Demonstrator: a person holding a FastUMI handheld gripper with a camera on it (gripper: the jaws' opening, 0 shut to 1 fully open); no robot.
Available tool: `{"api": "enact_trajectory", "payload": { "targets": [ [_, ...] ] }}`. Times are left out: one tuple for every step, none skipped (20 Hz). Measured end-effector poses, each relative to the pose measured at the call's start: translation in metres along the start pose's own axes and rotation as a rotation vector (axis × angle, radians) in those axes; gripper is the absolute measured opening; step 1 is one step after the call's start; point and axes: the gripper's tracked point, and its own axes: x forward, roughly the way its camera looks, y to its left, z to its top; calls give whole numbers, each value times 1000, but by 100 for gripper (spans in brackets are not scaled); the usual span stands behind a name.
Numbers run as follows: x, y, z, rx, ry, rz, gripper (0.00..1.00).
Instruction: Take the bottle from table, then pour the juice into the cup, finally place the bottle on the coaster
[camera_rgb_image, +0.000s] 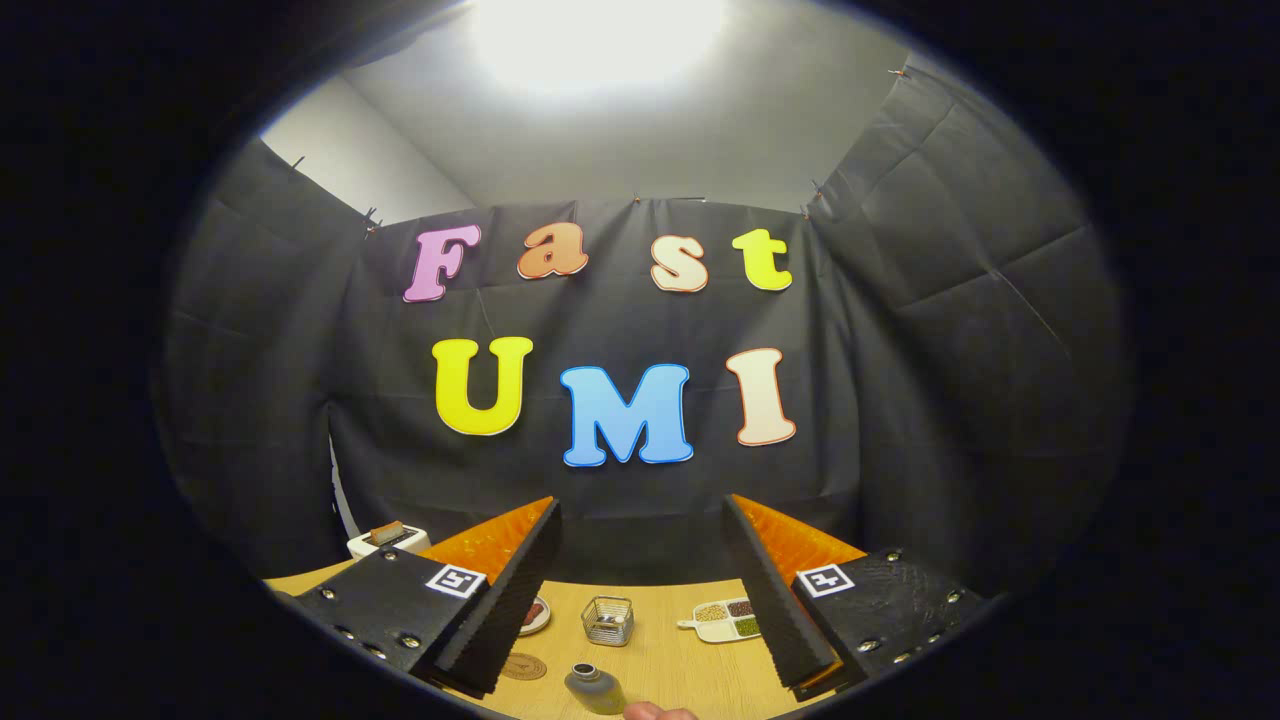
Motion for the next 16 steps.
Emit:
{"api": "enact_trajectory", "payload": {
  "targets": [
    [1,2,-5,3,-6,4,98],
    [2,2,-11,4,-9,1,98],
    [2,3,-19,10,-12,0,98],
    [2,7,-29,19,-11,7,98],
    [2,9,-36,29,-9,10,98],
    [3,11,-45,40,-16,13,98],
    [3,12,-50,41,-21,12,98],
    [4,11,-62,28,-19,4,98],
    [3,12,-75,7,-3,3,97],
    [2,16,-91,-5,15,10,97],
    [1,23,-103,-6,27,24,98],
    [1,30,-117,-13,47,40,98],
    [0,35,-132,-27,65,49,98],
    [-1,39,-150,-40,88,56,98],
    [-2,43,-166,-45,112,59,98],
    [-5,47,-184,-38,136,63,98]
  ]
}}
